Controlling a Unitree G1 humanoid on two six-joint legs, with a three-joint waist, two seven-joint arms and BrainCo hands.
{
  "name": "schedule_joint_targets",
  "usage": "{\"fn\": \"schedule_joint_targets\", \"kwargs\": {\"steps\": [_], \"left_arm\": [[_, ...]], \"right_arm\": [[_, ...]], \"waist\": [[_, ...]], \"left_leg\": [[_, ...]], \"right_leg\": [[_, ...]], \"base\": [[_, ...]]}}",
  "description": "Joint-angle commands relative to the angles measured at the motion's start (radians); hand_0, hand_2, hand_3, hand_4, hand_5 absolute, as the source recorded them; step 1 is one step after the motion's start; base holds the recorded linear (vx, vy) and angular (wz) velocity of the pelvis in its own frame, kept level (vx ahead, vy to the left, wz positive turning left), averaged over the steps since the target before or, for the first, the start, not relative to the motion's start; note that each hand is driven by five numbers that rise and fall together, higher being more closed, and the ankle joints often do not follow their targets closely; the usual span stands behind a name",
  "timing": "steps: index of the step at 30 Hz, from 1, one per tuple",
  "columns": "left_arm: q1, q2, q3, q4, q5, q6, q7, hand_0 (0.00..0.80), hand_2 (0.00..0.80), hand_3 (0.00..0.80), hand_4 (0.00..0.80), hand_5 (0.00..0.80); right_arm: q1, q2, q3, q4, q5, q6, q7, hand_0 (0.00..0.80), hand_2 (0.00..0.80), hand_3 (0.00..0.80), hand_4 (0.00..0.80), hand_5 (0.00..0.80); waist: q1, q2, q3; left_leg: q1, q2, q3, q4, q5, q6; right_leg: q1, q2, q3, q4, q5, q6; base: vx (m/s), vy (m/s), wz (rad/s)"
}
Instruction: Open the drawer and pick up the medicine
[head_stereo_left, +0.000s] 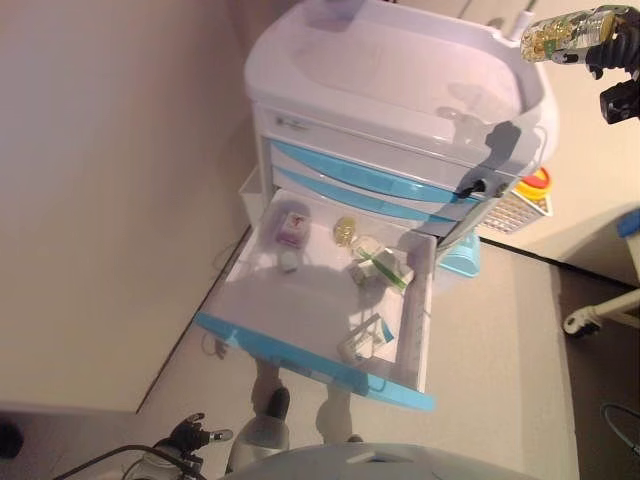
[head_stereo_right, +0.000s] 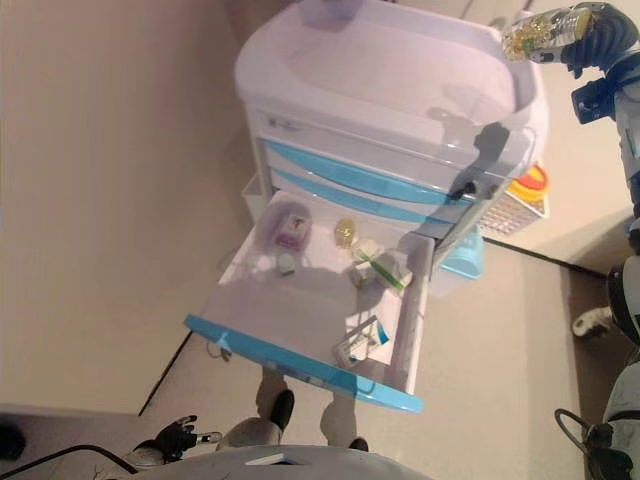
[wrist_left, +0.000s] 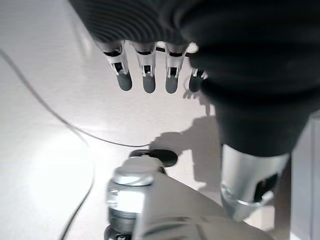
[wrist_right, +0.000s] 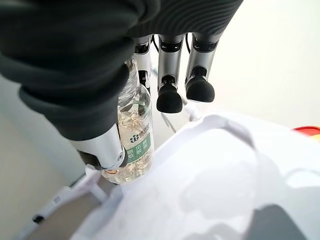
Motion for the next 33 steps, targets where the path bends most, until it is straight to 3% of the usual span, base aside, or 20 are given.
{"fn": "schedule_joint_targets", "kwargs": {"steps": [1,6,13,24,25,26,27,33], "left_arm": [[0.002,0.075,-0.043,-0.004,-0.026,-0.007,0.007,0.0,0.0,0.0,0.0,0.0],[0.005,0.09,-0.041,-0.024,-0.037,-0.014,0.01,0.0,0.0,0.0,0.0,0.0],[0.001,0.107,-0.037,-0.07,-0.058,-0.03,0.011,0.0,0.0,0.0,0.0,0.0],[0.002,0.121,-0.033,-0.093,-0.079,-0.042,0.014,0.0,0.0,0.0,0.0,0.0],[0.003,0.121,-0.032,-0.097,-0.081,-0.043,0.017,0.0,0.0,0.0,0.0,0.0],[0.003,0.122,-0.033,-0.099,-0.084,-0.042,0.017,0.0,0.0,0.0,0.0,0.0],[0.003,0.122,-0.031,-0.104,-0.084,-0.038,0.018,0.0,0.0,0.0,0.0,0.0],[0.01,0.119,-0.035,-0.094,-0.091,-0.04,0.018,0.0,0.0,0.0,0.0,0.0]], "right_arm": [[-0.192,-0.059,0.121,-0.007,-0.088,0.011,-0.027,0.8,0.8,0.8,0.8,0.8],[-0.261,-0.05,0.218,0.045,-0.189,0.054,0.02,0.8,0.8,0.8,0.8,0.8],[-0.32,-0.031,0.347,0.099,-0.324,0.094,0.19,0.8,0.8,0.8,0.8,0.8],[-0.326,0.002,0.382,0.13,-0.386,0.083,0.297,0.8,0.8,0.8,0.8,0.8],[-0.324,0.003,0.38,0.126,-0.388,0.084,0.292,0.565,0.565,0.565,0.565,0.565],[-0.322,0.005,0.378,0.128,-0.39,0.08,0.276,0.053,0.053,0.053,0.053,0.053],[-0.32,0.006,0.375,0.128,-0.391,0.073,0.255,0.0,0.0,0.0,0.0,0.0],[-0.335,0.002,0.361,0.109,-0.357,0.036,0.078,0.0,0.0,0.0,0.0,0.0]], "waist": [[0.056,-0.041,0.023],[0.083,-0.045,0.055],[0.111,-0.051,0.104],[0.117,-0.062,0.126],[0.116,-0.062,0.127],[0.116,-0.063,0.126],[0.116,-0.063,0.126],[0.115,-0.064,0.119]], "left_leg": [[0.037,-0.055,0.011,0.014,-0.157,0.026],[0.004,-0.057,-0.016,0.012,-0.139,0.023],[-0.038,-0.058,-0.04,0.013,-0.122,0.023],[-0.042,-0.053,-0.039,0.007,-0.115,0.025],[-0.042,-0.052,-0.038,0.007,-0.115,0.025],[-0.042,-0.052,-0.037,0.007,-0.114,0.024],[-0.041,-0.052,-0.036,0.006,-0.115,0.024],[-0.034,-0.05,-0.03,0.006,-0.118,0.024]], "right_leg": [[-0.07,0.006,0.015,0.102,-0.018,-0.004],[-0.091,0.006,-0.006,0.106,-0.021,-0.009],[-0.124,0.002,-0.026,0.117,-0.019,-0.012],[-0.135,-0.001,-0.024,0.123,-0.013,-0.006],[-0.136,0.0,-0.024,0.123,-0.012,-0.005],[-0.136,0.0,-0.024,0.122,-0.01,-0.004],[-0.136,0.0,-0.023,0.121,-0.01,-0.004],[-0.131,0.0,-0.021,0.116,-0.004,0.003]], "base": [[-0.005,-0.025,0.3],[-0.023,-0.018,0.31],[-0.034,-0.004,0.16],[0.001,-0.001,0.01],[0.0,0.0,0.0],[0.0,0.0,0.0],[0.0,0.0,0.0],[0.0,0.0,0.0]]}}
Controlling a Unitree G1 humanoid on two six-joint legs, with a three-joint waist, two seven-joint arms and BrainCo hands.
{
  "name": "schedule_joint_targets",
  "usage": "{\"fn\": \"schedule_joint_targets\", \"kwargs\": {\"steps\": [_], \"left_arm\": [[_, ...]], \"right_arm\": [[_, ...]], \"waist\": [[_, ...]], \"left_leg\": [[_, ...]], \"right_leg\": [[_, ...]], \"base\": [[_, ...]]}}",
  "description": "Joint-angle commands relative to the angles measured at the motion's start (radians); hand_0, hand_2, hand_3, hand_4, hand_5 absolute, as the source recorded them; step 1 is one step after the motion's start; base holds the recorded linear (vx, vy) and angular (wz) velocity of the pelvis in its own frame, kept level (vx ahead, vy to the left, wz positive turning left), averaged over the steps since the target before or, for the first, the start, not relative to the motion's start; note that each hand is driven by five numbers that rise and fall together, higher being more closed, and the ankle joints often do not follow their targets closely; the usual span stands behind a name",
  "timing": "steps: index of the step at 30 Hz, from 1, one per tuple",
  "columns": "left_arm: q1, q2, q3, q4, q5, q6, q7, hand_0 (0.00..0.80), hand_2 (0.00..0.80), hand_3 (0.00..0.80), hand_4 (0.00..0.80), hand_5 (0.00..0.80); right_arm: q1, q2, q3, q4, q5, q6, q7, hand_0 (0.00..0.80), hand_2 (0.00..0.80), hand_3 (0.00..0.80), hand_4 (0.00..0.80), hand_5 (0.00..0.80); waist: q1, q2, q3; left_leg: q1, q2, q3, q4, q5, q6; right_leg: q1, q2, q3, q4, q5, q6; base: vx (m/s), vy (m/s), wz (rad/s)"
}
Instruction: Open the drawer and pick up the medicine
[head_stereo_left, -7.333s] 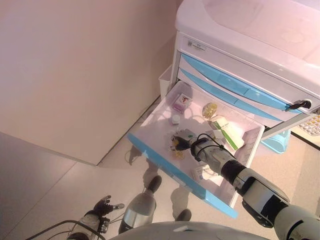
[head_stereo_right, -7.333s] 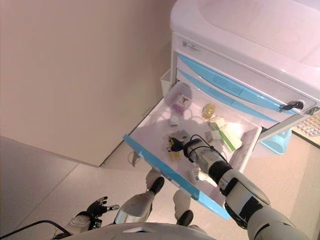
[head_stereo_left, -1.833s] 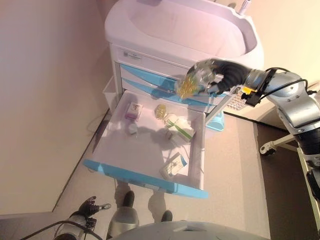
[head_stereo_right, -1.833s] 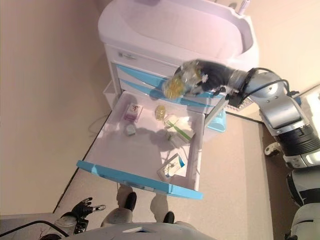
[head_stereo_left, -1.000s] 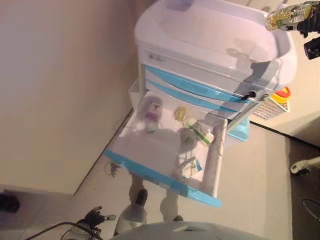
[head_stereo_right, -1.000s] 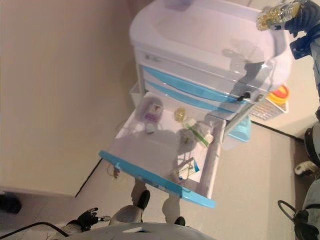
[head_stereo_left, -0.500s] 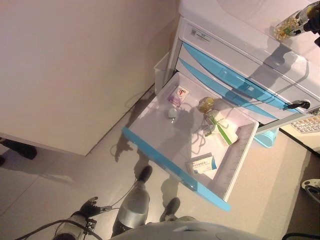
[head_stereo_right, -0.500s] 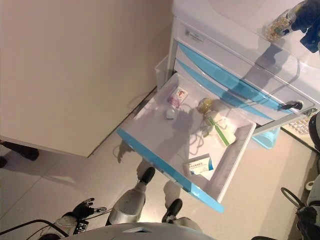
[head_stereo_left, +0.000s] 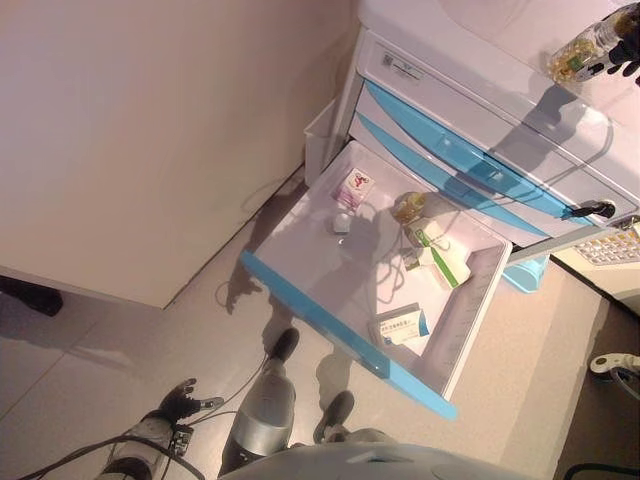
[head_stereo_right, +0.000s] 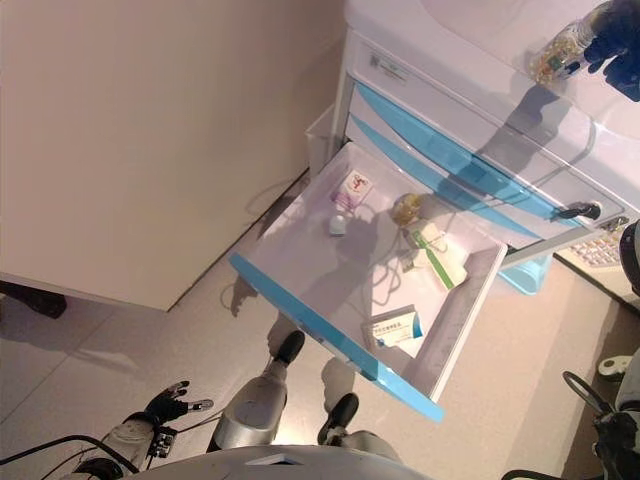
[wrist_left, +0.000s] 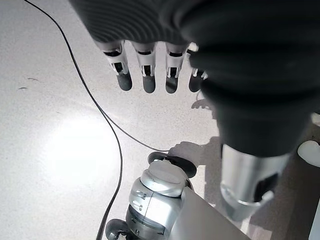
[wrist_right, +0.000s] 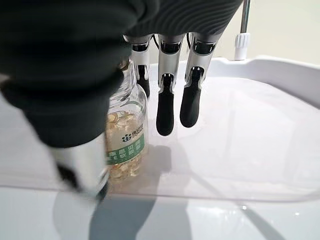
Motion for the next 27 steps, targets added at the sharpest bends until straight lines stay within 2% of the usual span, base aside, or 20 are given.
{"fn": "schedule_joint_targets", "kwargs": {"steps": [1,12,22,27], "left_arm": [[0.053,0.041,-0.016,-0.003,-0.024,-0.016,0.013,0.0,0.0,0.0,0.0,0.0],[0.055,0.027,-0.033,0.024,-0.031,-0.034,0.012,0.0,0.0,0.0,0.0,0.0],[0.048,0.034,-0.028,0.024,-0.017,-0.025,0.013,0.0,0.0,0.0,0.0,0.0],[0.045,0.035,-0.024,0.037,0.004,-0.027,0.008,0.0,0.0,0.0,0.0,0.0]], "right_arm": [[-0.097,-0.009,0.078,-0.025,0.008,-0.049,-0.165,0.0,0.0,0.0,0.0,0.0],[-0.071,-0.024,0.001,-0.056,0.043,-0.094,-0.462,0.0,0.0,0.0,0.0,0.0],[-0.026,-0.026,-0.049,-0.083,0.136,-0.132,-0.456,0.0,0.0,0.0,0.0,0.0],[0.022,-0.016,-0.132,-0.126,0.348,-0.214,-0.533,0.0,0.0,0.0,0.0,0.0]], "waist": [[-0.005,-0.012,-0.011],[-0.001,-0.005,-0.019],[-0.007,-0.007,-0.024],[-0.027,-0.008,-0.032]], "left_leg": [[0.065,-0.037,0.068,0.005,-0.158,0.034],[0.074,-0.038,0.074,0.008,-0.17,0.037],[0.083,-0.036,0.079,0.008,-0.179,0.039],[0.097,-0.03,0.097,0.007,-0.188,0.041]], "right_leg": [[-0.076,-0.009,0.031,0.114,-0.005,0.011],[-0.07,-0.015,0.029,0.106,0.001,0.023],[-0.069,-0.016,0.035,0.105,0.005,0.03],[-0.064,-0.014,0.052,0.104,0.008,0.033]], "base": [[0.0,0.0,0.0],[-0.003,0.004,-0.02],[-0.002,0.0,-0.01],[-0.05,-0.022,-0.03]]}}
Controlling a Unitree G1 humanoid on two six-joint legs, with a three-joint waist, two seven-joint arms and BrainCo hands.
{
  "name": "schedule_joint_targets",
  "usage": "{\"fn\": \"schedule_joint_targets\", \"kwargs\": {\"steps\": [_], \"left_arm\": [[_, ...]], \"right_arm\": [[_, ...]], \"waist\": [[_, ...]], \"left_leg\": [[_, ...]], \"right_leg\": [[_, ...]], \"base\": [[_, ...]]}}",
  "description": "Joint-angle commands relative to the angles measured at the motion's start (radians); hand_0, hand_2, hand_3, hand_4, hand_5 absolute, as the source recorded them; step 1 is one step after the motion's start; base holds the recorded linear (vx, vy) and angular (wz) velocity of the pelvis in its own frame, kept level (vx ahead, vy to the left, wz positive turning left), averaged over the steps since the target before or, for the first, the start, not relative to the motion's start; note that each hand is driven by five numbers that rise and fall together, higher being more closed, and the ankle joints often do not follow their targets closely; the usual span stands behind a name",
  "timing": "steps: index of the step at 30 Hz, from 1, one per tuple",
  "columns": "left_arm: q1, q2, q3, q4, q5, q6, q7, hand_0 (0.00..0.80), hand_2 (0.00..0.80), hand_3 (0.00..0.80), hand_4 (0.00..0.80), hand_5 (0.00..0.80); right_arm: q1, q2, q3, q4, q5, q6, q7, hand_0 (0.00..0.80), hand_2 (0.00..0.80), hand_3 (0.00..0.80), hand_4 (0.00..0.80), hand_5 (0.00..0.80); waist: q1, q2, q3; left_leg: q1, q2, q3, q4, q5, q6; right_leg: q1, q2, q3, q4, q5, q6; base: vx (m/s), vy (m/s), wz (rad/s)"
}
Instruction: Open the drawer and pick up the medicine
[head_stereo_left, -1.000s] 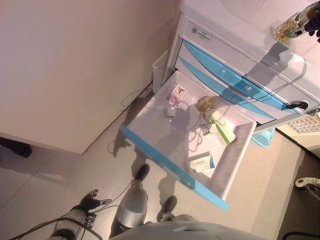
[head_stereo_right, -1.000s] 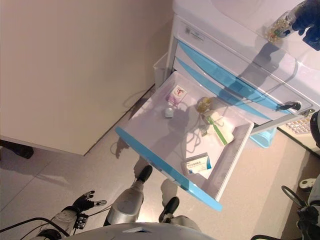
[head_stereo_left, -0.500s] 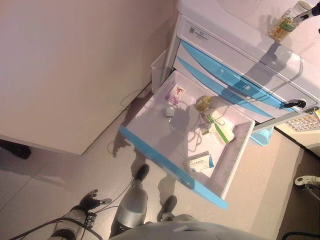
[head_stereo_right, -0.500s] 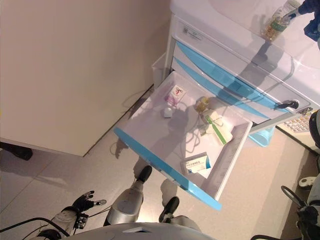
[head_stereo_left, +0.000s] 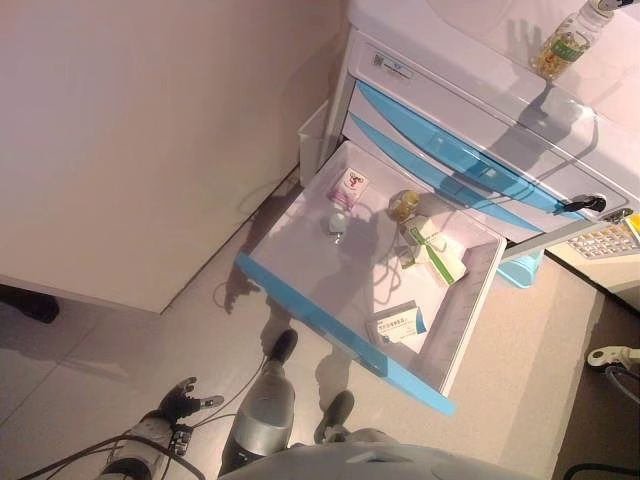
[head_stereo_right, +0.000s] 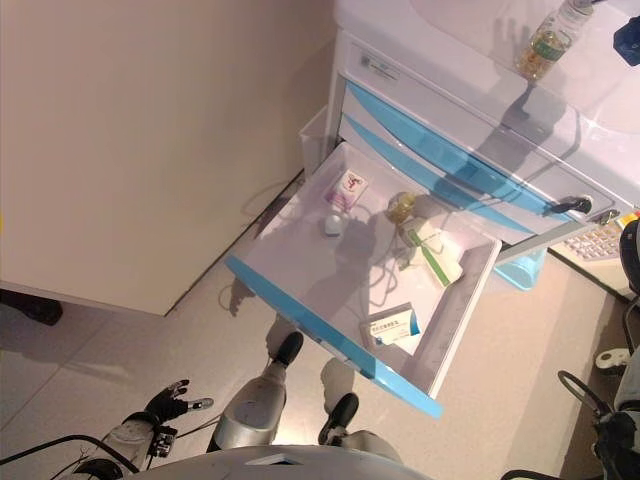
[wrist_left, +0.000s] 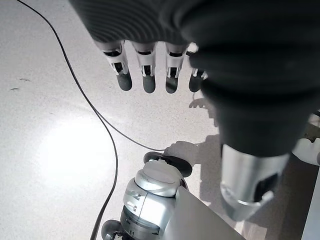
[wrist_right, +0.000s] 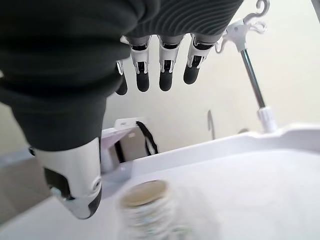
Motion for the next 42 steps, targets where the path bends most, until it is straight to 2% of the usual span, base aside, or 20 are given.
{"fn": "schedule_joint_targets", "kwargs": {"steps": [1,7,12,16,19,20,26,27,28,30,31,35,42], "left_arm": [[0.046,0.034,-0.021,0.035,0.014,-0.007,0.008,0.0,0.0,0.0,0.0,0.0],[0.049,0.012,-0.022,0.058,0.026,0.013,0.005,0.0,0.0,0.0,0.0,0.0],[0.029,-0.017,-0.029,0.07,0.042,0.039,-0.007,0.0,0.0,0.0,0.0,0.0],[0.001,-0.035,-0.049,0.059,0.051,0.057,-0.015,0.0,0.0,0.0,0.0,0.0],[-0.021,-0.043,-0.074,0.035,0.084,0.073,-0.038,0.0,0.0,0.0,0.0,0.0],[-0.031,-0.048,-0.086,0.021,0.092,0.083,-0.048,0.0,0.0,0.0,0.0,0.0],[-0.045,-0.055,-0.153,-0.074,0.114,0.135,-0.133,0.0,0.0,0.0,0.0,0.0],[-0.042,-0.057,-0.164,-0.104,0.108,0.152,-0.147,0.0,0.0,0.0,0.0,0.0],[-0.042,-0.057,-0.169,-0.132,0.095,0.167,-0.163,0.0,0.0,0.0,0.0,0.0],[-0.045,-0.053,-0.182,-0.181,0.065,0.209,-0.198,0.0,0.0,0.0,0.0,0.0],[-0.052,-0.051,-0.187,-0.197,0.061,0.218,-0.207,0.0,0.0,0.0,0.0,0.0],[-0.081,-0.041,-0.215,-0.249,0.022,0.212,-0.193,0.0,0.0,0.0,0.0,0.0],[-0.209,-0.006,-0.223,-0.342,-0.029,0.136,-0.098,0.0,0.0,0.0,0.0,0.0]], "right_arm": [[0.013,-0.022,-0.039,-0.094,0.148,-0.093,-0.117,0.0,0.0,0.0,0.0,0.0],[0.185,-0.066,-0.267,-0.257,0.301,-0.196,-0.295,0.0,0.0,0.0,0.0,0.0],[0.456,-0.043,-0.569,-0.392,0.447,-0.278,-0.375,0.0,0.0,0.0,0.0,0.0],[0.709,0.048,-0.771,-0.491,0.458,-0.354,-0.419,0.0,0.0,0.0,0.0,0.0],[0.887,0.145,-0.857,-0.554,0.377,-0.356,-0.437,0.0,0.0,0.0,0.0,0.0],[0.971,0.202,-0.87,-0.585,0.308,-0.358,-0.442,0.0,0.0,0.0,0.0,0.0],[1.247,0.42,-0.82,-0.623,0.176,-0.32,-0.443,0.0,0.0,0.0,0.0,0.0],[1.296,0.449,-0.804,-0.597,0.171,-0.315,-0.414,0.0,0.0,0.0,0.0,0.0],[1.354,0.484,-0.781,-0.572,0.142,-0.342,-0.407,0.0,0.0,0.0,0.0,0.0],[1.421,0.528,-0.739,-0.511,0.118,-0.29,-0.357,0.0,0.0,0.0,0.0,0.0],[1.444,0.549,-0.715,-0.473,0.112,-0.293,-0.368,0.0,0.0,0.0,0.0,0.0],[1.473,0.588,-0.65,-0.334,0.056,-0.302,-0.342,0.0,0.0,0.0,0.0,0.0],[1.431,0.597,-0.576,-0.157,0.035,-0.309,-0.279,0.0,0.0,0.0,0.0,0.0]], "waist": [[-0.028,-0.007,-0.039],[-0.092,0.014,-0.075],[-0.165,0.055,-0.103],[-0.22,0.08,-0.12],[-0.257,0.094,-0.13],[-0.271,0.101,-0.131],[-0.321,0.126,-0.12],[-0.329,0.131,-0.115],[-0.337,0.137,-0.107],[-0.355,0.146,-0.088],[-0.364,0.151,-0.073],[-0.383,0.168,-0.011],[-0.407,0.194,0.133]], "left_leg": [[0.087,-0.033,0.078,0.007,-0.191,0.041],[0.125,-0.033,0.119,0.012,-0.217,0.05],[0.158,-0.03,0.162,0.011,-0.237,0.055],[0.172,-0.027,0.195,0.01,-0.248,0.06],[0.18,-0.023,0.221,0.009,-0.253,0.06],[0.181,-0.022,0.232,0.01,-0.253,0.06],[0.18,-0.017,0.279,0.022,-0.261,0.068],[0.177,-0.016,0.285,0.025,-0.263,0.07],[0.173,-0.015,0.293,0.029,-0.263,0.071],[0.164,-0.011,0.306,0.037,-0.264,0.074],[0.155,-0.01,0.311,0.042,-0.262,0.075],[0.112,-0.007,0.318,0.065,-0.253,0.078],[-0.022,-0.015,0.349,0.171,-0.243,0.078]], "right_leg": [[-0.065,-0.014,0.028,0.107,0.006,0.036],[-0.059,-0.016,0.075,0.121,0.003,0.043],[-0.056,-0.012,0.136,0.126,-0.002,0.047],[-0.062,-0.004,0.192,0.117,0.005,0.047],[-0.067,0.001,0.227,0.105,0.013,0.048],[-0.069,0.003,0.238,0.104,0.016,0.048],[-0.085,0.005,0.277,0.106,0.016,0.044],[-0.09,0.006,0.282,0.108,0.016,0.043],[-0.096,0.005,0.283,0.112,0.016,0.043],[-0.112,0.005,0.286,0.126,0.013,0.041],[-0.124,0.005,0.287,0.136,0.01,0.039],[-0.174,0.007,0.285,0.187,-0.001,0.028],[-0.28,0.012,0.279,0.278,-0.025,-0.006]], "base": [[-0.034,0.003,-0.05],[-0.03,0.015,-0.23],[-0.046,0.025,-0.4],[-0.063,-0.016,-0.48],[-0.035,-0.05,-0.47],[-0.023,-0.056,-0.47],[-0.018,-0.039,-0.38],[-0.021,-0.02,-0.2],[-0.04,-0.014,-0.17],[-0.057,-0.006,-0.18],[-0.068,0.003,-0.1],[-0.107,0.022,-0.07],[-0.138,0.084,-0.02]]}}
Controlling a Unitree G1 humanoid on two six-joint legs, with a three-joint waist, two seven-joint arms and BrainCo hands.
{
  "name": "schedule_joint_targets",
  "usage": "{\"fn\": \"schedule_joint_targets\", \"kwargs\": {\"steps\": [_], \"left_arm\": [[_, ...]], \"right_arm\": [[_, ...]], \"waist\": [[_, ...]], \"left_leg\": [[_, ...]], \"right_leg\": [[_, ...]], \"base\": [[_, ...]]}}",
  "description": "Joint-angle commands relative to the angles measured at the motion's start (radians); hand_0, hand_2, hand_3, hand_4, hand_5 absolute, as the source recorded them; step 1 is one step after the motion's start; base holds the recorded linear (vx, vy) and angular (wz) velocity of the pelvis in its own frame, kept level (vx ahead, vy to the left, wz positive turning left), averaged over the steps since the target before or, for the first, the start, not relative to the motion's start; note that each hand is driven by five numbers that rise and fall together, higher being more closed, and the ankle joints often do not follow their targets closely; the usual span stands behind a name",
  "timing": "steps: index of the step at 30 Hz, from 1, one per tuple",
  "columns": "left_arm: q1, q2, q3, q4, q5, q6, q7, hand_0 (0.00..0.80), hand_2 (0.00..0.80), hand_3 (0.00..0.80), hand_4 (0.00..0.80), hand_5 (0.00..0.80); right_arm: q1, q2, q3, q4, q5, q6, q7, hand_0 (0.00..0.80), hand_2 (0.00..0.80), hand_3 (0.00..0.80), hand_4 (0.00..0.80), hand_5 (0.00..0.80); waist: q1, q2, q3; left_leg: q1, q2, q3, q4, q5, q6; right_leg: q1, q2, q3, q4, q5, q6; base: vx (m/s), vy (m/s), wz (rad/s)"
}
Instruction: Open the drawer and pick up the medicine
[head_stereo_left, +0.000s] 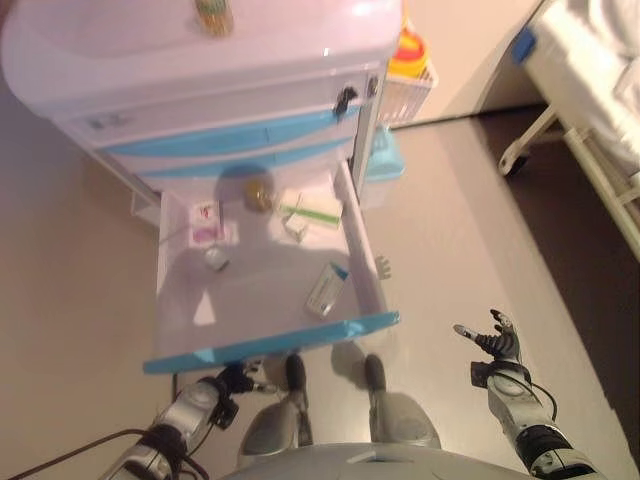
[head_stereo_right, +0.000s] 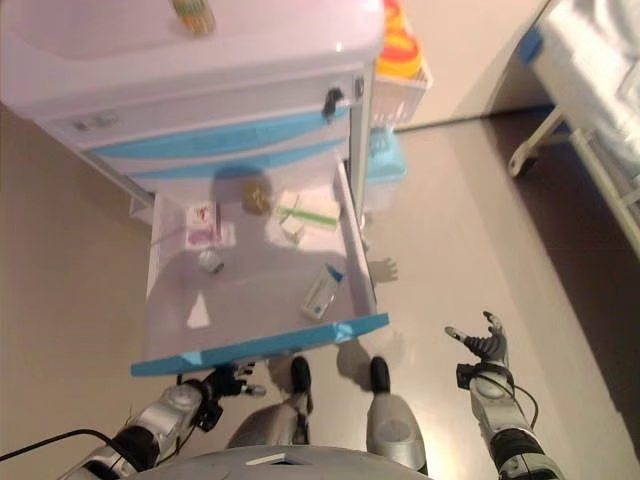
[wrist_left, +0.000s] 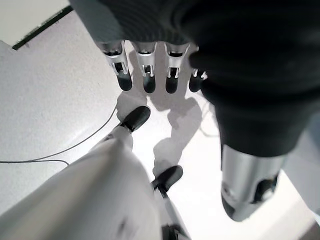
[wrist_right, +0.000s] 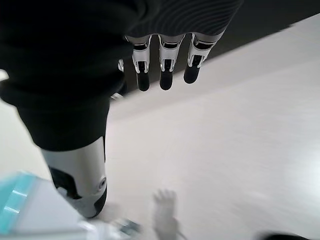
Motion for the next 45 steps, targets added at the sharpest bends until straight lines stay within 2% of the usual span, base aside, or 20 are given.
{"fn": "schedule_joint_targets", "kwargs": {"steps": [1,5,10,16,21,27,28,32,36,42,45], "left_arm": [[-0.082,0.048,-0.006,-0.074,-0.061,-0.061,0.044,0.0,0.0,0.0,0.0,0.0],[-0.164,0.111,0.013,-0.173,-0.082,-0.054,0.066,0.0,0.0,0.0,0.0,0.0],[-0.265,0.212,0.069,-0.289,-0.115,-0.008,0.066,0.0,0.0,0.0,0.0,0.0],[-0.39,0.306,0.134,-0.308,-0.181,0.018,0.079,0.0,0.0,0.0,0.0,0.0],[-0.575,0.37,0.165,-0.144,-0.224,0.035,0.117,0.0,0.0,0.0,0.0,0.0],[-0.872,0.461,0.126,0.111,-0.302,0.064,0.239,0.0,0.0,0.0,0.0,0.0],[-0.923,0.472,0.113,0.163,-0.317,0.057,0.283,0.0,0.0,0.0,0.0,0.0],[-1.071,0.478,0.105,0.287,-0.303,-0.021,0.497,0.0,0.0,0.0,0.0,0.0],[-1.133,0.46,0.109,0.322,-0.256,-0.069,0.66,0.0,0.0,0.0,0.0,0.0],[-1.083,0.422,0.118,0.267,-0.234,-0.086,0.648,0.0,0.0,0.0,0.0,0.0],[-1.014,0.4,0.128,0.22,-0.27,-0.126,0.585,0.0,0.0,0.0,0.0,0.0]], "right_arm": [[-0.054,-0.03,0.026,0.001,-0.038,-0.035,0.042,0.0,0.0,0.0,0.0,0.0],[-0.049,-0.046,0.063,0.019,-0.057,-0.027,0.057,0.0,0.0,0.0,0.0,0.0],[-0.04,-0.066,0.078,-0.004,-0.064,-0.01,0.061,0.0,0.0,0.0,0.0,0.0],[-0.027,-0.08,0.067,-0.003,-0.059,-0.009,0.07,0.0,0.0,0.0,0.0,0.0],[-0.02,-0.1,0.06,0.001,-0.076,-0.016,0.09,0.0,0.0,0.0,0.0,0.0],[-0.027,-0.123,0.093,-0.006,-0.094,-0.028,0.111,0.0,0.0,0.0,0.0,0.0],[-0.029,-0.123,0.108,-0.001,-0.1,-0.036,0.11,0.0,0.0,0.0,0.0,0.0],[-0.053,-0.113,0.155,0.015,-0.08,-0.06,0.102,0.0,0.0,0.0,0.0,0.0],[-0.069,-0.094,0.195,0.003,-0.055,-0.072,0.091,0.0,0.0,0.0,0.0,0.0],[-0.078,-0.064,0.207,-0.022,-0.061,-0.064,0.083,0.0,0.0,0.0,0.0,0.0],[-0.082,-0.048,0.203,-0.022,-0.07,-0.059,0.089,0.0,0.0,0.0,0.0,0.0]], "waist": [[-0.009,-0.002,0.069],[-0.014,-0.002,0.118],[-0.028,-0.002,0.149],[-0.055,0.0,0.149],[-0.095,-0.006,0.149],[-0.153,-0.023,0.149],[-0.161,-0.021,0.149],[-0.177,-0.04,0.149],[-0.183,-0.064,0.149],[-0.17,-0.077,0.149],[-0.155,-0.083,0.149]], "left_leg": [[-0.063,-0.067,0.018,0.207,-0.212,0.05],[-0.142,-0.079,0.023,0.315,-0.244,0.06],[-0.221,-0.089,0.033,0.406,-0.278,0.074],[-0.279,-0.094,0.065,0.456,-0.305,0.085],[-0.304,-0.089,0.101,0.495,-0.328,0.092],[-0.32,-0.077,0.141,0.508,-0.342,0.091],[-0.306,-0.075,0.132,0.514,-0.374,0.088],[-0.311,-0.072,0.143,0.52,-0.388,0.09],[-0.314,-0.068,0.144,0.52,-0.398,0.092],[-0.278,-0.066,0.137,0.486,-0.403,0.097],[-0.257,-0.07,0.139,0.453,-0.366,0.1]], "right_leg": [[-0.102,0.014,-0.047,0.198,-0.08,-0.023],[-0.175,0.004,-0.041,0.277,-0.094,-0.037],[-0.264,0.001,-0.021,0.349,-0.11,-0.048],[-0.338,0.003,0.023,0.365,-0.097,-0.044],[-0.381,0.005,0.064,0.378,-0.084,-0.032],[-0.414,0.013,0.114,0.361,-0.06,-0.015],[-0.406,0.02,0.123,0.369,-0.086,-0.008],[-0.418,0.03,0.144,0.362,-0.08,-0.003],[-0.423,0.045,0.161,0.35,-0.069,0.003],[-0.392,0.052,0.164,0.318,-0.055,0.018],[-0.367,0.041,0.152,0.289,-0.023,0.018]], "base": [[-0.088,0.114,-0.07],[-0.048,0.095,-0.05],[-0.001,0.083,0.0],[0.045,0.108,-0.1],[0.061,0.128,-0.14],[0.055,0.115,-0.18],[0.12,0.107,-0.17],[0.045,0.046,-0.11],[0.007,-0.009,-0.15],[-0.005,-0.031,-0.06],[-0.117,-0.13,0.04]]}}
